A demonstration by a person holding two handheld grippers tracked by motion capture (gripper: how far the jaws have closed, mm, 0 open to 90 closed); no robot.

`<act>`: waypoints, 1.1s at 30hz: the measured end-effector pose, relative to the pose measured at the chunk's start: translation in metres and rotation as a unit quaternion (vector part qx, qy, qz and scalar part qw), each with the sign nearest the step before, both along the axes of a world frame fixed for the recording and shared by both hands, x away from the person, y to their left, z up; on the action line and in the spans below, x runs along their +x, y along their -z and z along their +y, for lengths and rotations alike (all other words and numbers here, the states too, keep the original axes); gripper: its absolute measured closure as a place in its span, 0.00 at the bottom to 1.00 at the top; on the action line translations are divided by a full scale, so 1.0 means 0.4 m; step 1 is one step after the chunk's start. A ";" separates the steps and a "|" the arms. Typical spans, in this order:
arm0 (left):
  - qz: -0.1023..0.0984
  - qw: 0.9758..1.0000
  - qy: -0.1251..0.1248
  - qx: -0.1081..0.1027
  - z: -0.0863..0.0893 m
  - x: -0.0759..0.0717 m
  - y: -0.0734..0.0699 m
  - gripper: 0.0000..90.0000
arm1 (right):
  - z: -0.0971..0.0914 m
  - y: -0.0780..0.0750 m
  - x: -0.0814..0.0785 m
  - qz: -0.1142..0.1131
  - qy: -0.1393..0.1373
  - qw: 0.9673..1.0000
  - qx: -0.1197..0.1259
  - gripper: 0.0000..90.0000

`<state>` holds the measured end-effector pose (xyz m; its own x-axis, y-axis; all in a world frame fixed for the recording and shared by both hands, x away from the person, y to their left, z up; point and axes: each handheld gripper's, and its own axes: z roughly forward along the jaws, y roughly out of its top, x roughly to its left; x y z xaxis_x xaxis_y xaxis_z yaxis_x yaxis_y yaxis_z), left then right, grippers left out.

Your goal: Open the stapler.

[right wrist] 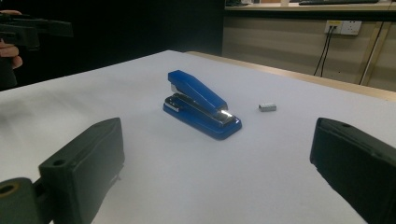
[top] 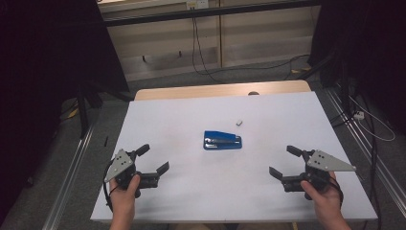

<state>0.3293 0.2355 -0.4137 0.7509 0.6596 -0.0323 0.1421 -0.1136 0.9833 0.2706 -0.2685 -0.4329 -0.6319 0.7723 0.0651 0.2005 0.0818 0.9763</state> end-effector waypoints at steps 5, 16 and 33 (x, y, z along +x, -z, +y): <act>0.005 1.000 0.001 -0.003 -0.004 0.002 0.002 0.03 | 0.003 0.000 0.002 0.000 -0.002 1.000 -0.004 0.03; 0.012 1.000 0.008 -0.007 -0.029 0.024 0.007 0.03 | 0.014 0.003 0.018 -0.002 -0.003 1.000 -0.019 0.03; 0.019 1.000 0.013 -0.006 -0.090 0.065 0.014 0.02 | 0.035 0.013 0.076 0.003 0.008 1.000 -0.026 0.03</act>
<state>0.3554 0.1996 -0.4194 0.7659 0.6391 -0.0699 0.1772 -0.1054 0.9785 0.3009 -0.2543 -0.4383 -0.6190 0.7848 0.0291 0.2089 0.1289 0.9694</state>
